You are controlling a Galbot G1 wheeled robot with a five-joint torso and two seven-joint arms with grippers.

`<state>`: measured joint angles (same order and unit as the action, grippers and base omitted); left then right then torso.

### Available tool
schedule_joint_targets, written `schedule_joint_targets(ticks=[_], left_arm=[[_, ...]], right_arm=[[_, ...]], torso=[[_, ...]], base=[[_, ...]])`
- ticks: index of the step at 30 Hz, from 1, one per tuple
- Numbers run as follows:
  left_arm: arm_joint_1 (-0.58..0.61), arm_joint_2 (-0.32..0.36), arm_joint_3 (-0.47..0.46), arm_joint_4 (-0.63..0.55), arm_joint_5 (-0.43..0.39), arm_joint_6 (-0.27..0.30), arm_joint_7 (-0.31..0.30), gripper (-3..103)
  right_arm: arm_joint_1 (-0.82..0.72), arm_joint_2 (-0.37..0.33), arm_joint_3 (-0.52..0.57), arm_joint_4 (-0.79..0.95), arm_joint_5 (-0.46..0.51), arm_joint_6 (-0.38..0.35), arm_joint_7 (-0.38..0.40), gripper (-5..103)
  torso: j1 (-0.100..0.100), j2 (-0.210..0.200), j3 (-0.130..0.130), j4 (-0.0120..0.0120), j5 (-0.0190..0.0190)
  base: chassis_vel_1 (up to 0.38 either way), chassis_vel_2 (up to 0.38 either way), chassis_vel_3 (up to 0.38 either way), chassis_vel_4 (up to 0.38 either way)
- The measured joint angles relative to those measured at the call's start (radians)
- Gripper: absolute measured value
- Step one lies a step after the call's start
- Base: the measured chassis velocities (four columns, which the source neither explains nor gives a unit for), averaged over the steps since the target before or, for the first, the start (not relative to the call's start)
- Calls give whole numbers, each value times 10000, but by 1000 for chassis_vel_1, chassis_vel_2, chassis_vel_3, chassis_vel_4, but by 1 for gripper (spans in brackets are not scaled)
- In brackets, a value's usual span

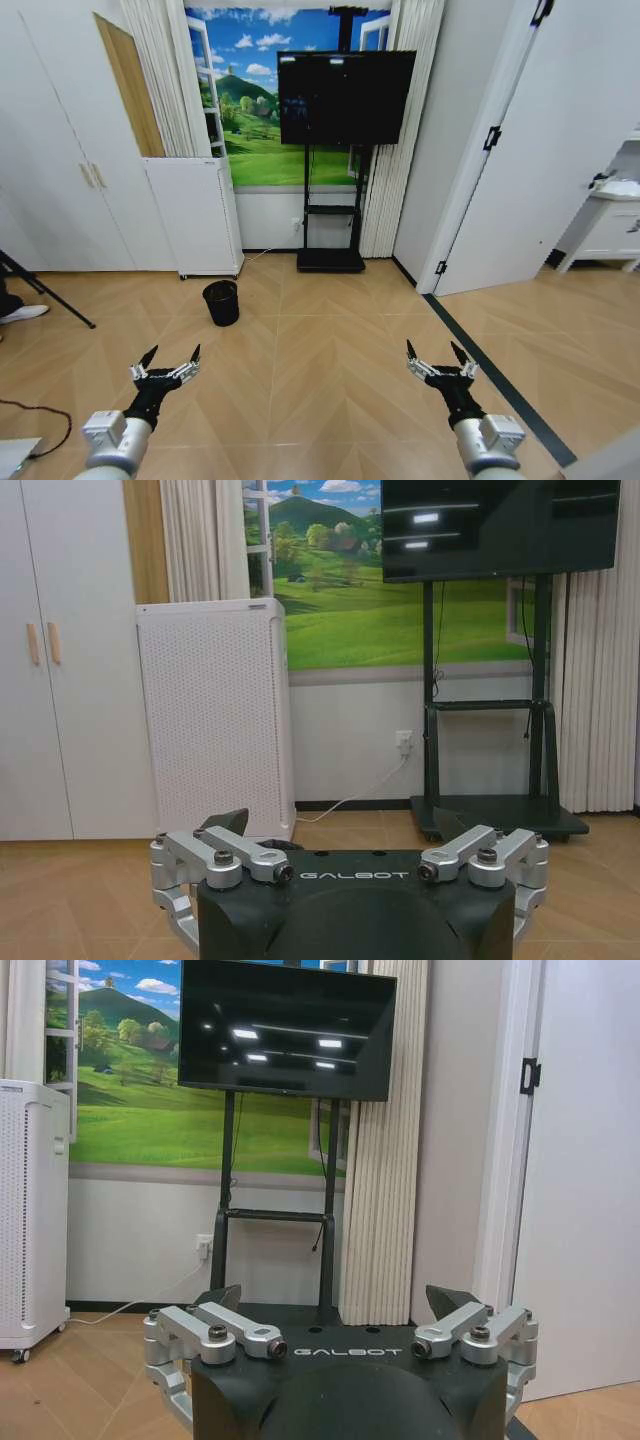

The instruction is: Pick up the trash bin and place the garbage on the floor into it.

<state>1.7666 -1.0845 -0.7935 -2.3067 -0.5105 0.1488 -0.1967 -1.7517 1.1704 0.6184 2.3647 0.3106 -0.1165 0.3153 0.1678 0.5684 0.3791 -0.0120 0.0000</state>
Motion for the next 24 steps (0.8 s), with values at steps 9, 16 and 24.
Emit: schedule_joint_targets(ticks=[9,16,24], left_arm=[[0,0,0,0,-1,0,0,100],[0,1,0,0,0,-1,0,100],[0,0,0,0,-1,0,0,100]], right_arm=[[0,0,0,0,0,0,0,100],[0,0,0,0,0,0,0,100],[0,0,0,0,0,0,0,100]], torso=[[0,1,0,0,0],[0,1,0,0,0],[0,0,-1,0,0]], base=[[0,0,0,0],[0,0,0,0],[0,0,0,0]])
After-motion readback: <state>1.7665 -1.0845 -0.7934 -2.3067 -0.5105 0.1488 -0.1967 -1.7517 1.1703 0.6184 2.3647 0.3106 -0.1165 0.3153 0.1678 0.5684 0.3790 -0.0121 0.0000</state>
